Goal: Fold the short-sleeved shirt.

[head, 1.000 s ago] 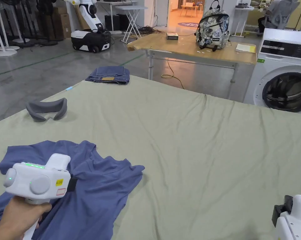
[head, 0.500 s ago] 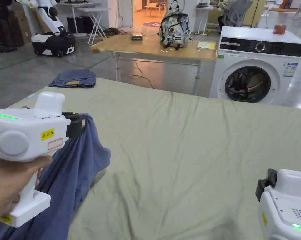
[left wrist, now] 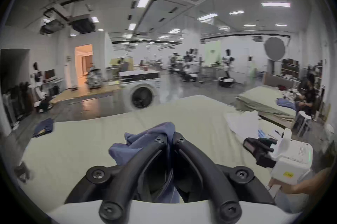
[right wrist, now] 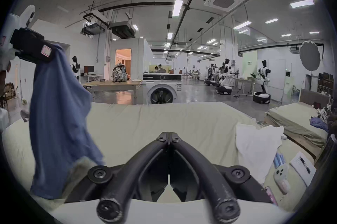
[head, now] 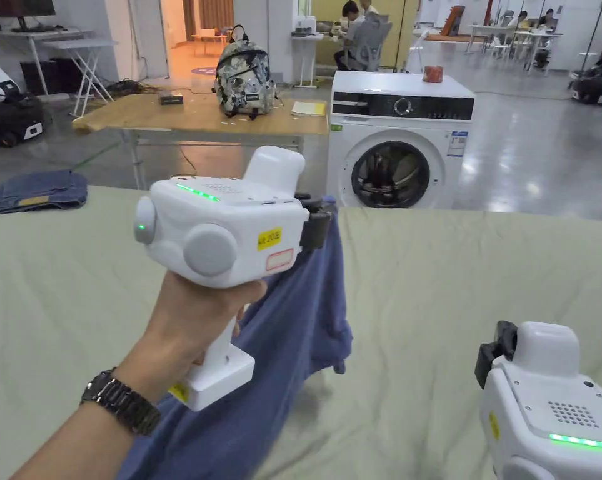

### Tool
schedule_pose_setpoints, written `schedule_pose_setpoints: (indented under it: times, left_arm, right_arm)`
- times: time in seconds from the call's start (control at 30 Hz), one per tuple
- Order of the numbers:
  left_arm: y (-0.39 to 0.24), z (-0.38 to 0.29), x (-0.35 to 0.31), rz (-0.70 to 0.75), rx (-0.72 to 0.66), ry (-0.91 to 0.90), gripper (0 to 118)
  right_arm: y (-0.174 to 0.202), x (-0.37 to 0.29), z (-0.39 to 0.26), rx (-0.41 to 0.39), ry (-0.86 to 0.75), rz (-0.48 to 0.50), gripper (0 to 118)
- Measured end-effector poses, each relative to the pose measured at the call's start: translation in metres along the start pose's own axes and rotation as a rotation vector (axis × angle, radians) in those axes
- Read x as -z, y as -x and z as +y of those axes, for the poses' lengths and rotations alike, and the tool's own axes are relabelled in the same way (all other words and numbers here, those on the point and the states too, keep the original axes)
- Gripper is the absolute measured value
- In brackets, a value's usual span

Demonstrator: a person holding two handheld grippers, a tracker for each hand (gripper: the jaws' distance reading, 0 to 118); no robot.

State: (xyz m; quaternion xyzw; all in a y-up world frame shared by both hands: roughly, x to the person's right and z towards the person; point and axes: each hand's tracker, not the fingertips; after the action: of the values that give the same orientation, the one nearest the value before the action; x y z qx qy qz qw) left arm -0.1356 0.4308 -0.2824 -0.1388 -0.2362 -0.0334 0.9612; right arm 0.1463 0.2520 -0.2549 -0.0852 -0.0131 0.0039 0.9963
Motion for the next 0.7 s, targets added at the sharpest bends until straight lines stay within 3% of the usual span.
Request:
schedule_pose_setpoints:
  times: [0.27, 0.47, 0.5, 0.53, 0.6, 0.63, 0.7]
  left_arm:
    - [-0.088, -0.073, 0.105, -0.172, -0.012, 0.201, 0]
    - [-0.110, -0.124, 0.124, -0.226, -0.029, 0.302, 2]
    - [-0.112, -0.127, 0.123, -0.217, -0.031, 0.301, 9]
    - [-0.113, -0.128, 0.120, -0.202, -0.036, 0.297, 24]
    - [-0.110, -0.123, 0.111, -0.165, -0.041, 0.274, 85]
    - [-0.108, -0.120, 0.104, -0.138, -0.045, 0.237, 95]
    - [-0.092, -0.114, 0.082, -0.149, -0.086, 0.150, 95]
  right_arm:
    - [-0.047, -0.010, -0.011, 0.013, 0.044, -0.093, 0]
    - [-0.063, -0.015, -0.023, 0.018, 0.086, -0.120, 0]
    - [-0.063, -0.015, -0.025, 0.016, 0.093, -0.120, 0]
    - [-0.063, -0.015, -0.026, 0.013, 0.100, -0.121, 0]
    - [-0.062, -0.014, -0.027, 0.016, 0.110, -0.115, 0]
    - [-0.061, -0.014, -0.026, 0.020, 0.112, -0.113, 0]
    - [-0.056, -0.014, -0.024, 0.024, 0.111, -0.105, 0]
